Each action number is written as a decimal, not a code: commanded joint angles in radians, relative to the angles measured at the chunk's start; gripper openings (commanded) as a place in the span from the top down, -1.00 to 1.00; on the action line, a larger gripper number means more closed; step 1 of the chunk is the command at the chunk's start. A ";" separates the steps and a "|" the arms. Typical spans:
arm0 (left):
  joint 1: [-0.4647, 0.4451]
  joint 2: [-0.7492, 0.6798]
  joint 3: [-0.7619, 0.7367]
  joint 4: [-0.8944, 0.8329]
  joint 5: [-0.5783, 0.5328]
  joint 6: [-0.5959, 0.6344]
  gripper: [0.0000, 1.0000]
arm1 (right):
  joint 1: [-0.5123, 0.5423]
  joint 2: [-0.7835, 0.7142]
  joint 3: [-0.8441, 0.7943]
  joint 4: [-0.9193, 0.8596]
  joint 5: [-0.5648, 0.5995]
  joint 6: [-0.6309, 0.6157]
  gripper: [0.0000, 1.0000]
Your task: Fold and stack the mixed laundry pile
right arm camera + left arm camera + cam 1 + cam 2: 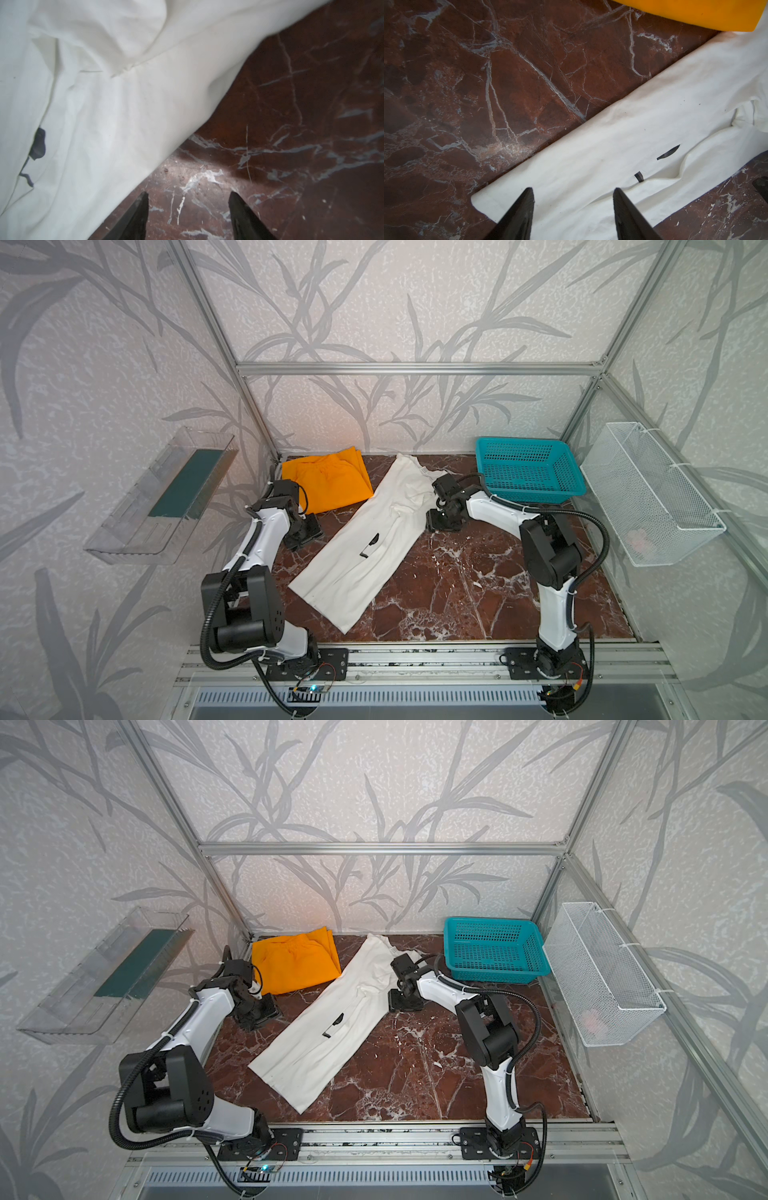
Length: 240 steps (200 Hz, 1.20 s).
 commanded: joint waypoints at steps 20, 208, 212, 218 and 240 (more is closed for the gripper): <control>-0.003 -0.055 0.005 -0.032 0.008 0.024 -0.19 | 0.009 0.022 -0.015 0.177 -0.054 0.103 -0.20; -0.025 -0.094 -0.050 0.025 0.239 0.018 -0.15 | -0.265 0.079 0.196 -0.178 0.146 -0.183 0.89; -0.031 -0.093 -0.052 0.027 0.244 0.017 -0.15 | -0.270 0.079 0.203 -0.194 0.158 -0.195 0.79; -0.043 -0.090 -0.052 0.028 0.245 0.019 -0.15 | -0.275 0.076 0.214 -0.216 0.172 -0.209 0.62; -0.132 -0.071 -0.048 0.022 0.228 0.022 -0.15 | -0.271 0.022 0.191 -0.253 0.179 -0.235 0.17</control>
